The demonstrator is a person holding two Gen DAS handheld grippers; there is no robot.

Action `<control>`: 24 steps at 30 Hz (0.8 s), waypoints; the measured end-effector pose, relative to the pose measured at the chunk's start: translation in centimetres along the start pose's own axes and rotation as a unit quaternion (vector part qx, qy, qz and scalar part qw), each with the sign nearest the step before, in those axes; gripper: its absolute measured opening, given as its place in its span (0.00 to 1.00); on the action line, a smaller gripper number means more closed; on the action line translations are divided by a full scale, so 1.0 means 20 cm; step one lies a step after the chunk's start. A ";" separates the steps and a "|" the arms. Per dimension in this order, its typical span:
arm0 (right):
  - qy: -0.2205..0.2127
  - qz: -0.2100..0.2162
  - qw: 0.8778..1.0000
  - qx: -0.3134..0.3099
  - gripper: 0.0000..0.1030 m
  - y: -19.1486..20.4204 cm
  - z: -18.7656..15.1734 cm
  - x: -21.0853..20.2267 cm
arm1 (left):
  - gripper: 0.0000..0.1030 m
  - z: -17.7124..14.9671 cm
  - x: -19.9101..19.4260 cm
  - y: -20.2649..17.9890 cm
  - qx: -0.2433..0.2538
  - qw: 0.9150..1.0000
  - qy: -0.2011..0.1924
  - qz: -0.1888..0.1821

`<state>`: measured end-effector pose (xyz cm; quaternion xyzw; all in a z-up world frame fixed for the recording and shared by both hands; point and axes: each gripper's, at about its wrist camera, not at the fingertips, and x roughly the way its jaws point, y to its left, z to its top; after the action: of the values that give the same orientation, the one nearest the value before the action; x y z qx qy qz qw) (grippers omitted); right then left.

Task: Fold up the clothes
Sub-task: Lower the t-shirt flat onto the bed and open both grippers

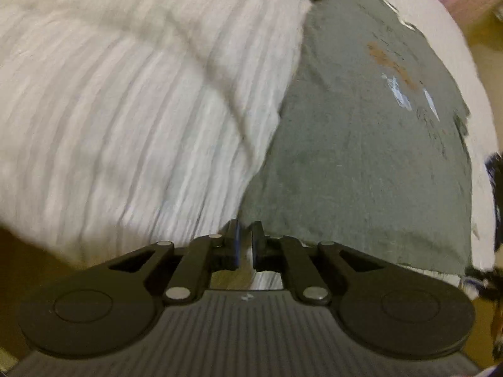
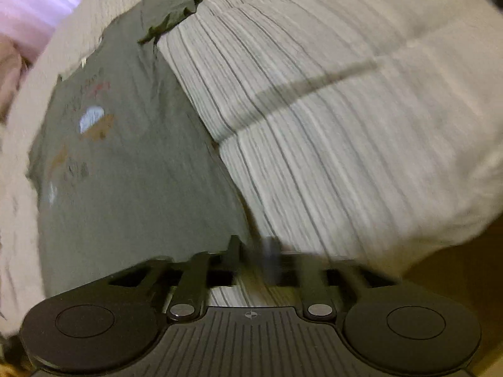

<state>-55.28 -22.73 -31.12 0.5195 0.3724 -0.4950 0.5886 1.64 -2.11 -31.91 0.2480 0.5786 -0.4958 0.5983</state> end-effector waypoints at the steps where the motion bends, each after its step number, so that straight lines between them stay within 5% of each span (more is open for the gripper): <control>1: -0.018 -0.028 0.999 -0.027 0.67 0.03 -0.02 -0.05 | 0.04 0.00 -0.04 -0.04 0.013 1.000 -0.017 0.007; 3: -0.061 -0.058 0.994 -0.075 0.67 0.12 -0.03 -0.12 | 0.04 0.02 -0.11 -0.14 0.048 0.997 -0.055 0.019; 7: -0.154 -0.018 0.977 -0.149 0.67 0.38 -0.01 -0.15 | 0.20 0.10 -0.02 -0.48 0.125 0.987 -0.094 -0.029; 11: -0.172 -0.029 0.957 -0.233 0.67 0.66 -0.11 0.09 | 0.23 0.11 0.24 -0.77 0.155 0.983 -0.092 -0.032; 15: -0.127 -0.080 0.945 -0.291 0.68 0.70 -0.30 0.29 | 0.25 -0.07 0.36 -0.81 0.175 0.983 -0.052 0.011; 24: -0.008 -0.071 0.978 -0.197 0.67 0.32 -0.56 0.11 | 0.22 -0.45 0.11 -0.61 0.119 0.989 0.019 0.083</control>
<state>-47.61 -12.44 -33.76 0.3614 0.4936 -0.4566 0.6459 -13.50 0.25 -32.37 0.3743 0.5043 -0.5050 0.5921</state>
